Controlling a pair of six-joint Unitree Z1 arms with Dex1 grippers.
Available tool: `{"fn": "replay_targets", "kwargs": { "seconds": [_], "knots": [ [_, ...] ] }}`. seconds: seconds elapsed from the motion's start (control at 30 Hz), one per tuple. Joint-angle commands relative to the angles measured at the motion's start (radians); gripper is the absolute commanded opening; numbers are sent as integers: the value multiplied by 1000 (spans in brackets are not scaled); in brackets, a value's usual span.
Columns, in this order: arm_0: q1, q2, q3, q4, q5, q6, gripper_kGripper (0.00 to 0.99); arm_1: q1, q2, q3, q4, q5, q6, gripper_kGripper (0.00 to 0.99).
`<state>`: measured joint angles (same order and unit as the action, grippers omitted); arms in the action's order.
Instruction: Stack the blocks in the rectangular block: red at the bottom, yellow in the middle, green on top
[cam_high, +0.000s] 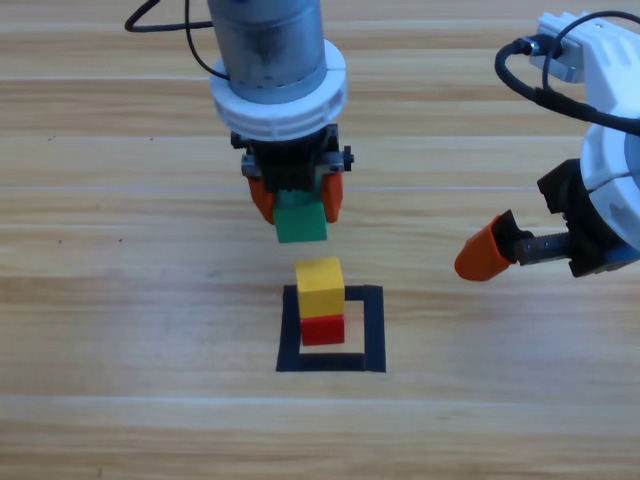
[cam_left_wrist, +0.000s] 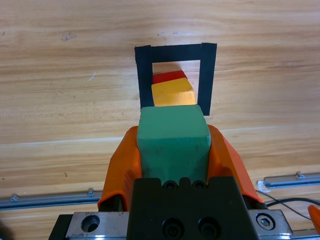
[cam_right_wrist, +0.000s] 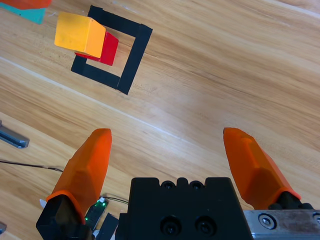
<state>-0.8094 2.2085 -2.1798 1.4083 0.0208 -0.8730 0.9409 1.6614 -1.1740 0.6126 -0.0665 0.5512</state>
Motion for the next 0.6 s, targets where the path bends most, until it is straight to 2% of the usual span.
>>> {"fn": "replay_targets", "kwargs": {
  "seconds": [0.03, 0.6],
  "knots": [
    [-40, 26, 20, 5, 30, -21, 0, -27, -8, 31, -14, 8, -5, 980],
    [-51, 80, 8, 5, 44, -4, 0, -27, -20, 33, -14, -3, -8, 980]
  ]
}}
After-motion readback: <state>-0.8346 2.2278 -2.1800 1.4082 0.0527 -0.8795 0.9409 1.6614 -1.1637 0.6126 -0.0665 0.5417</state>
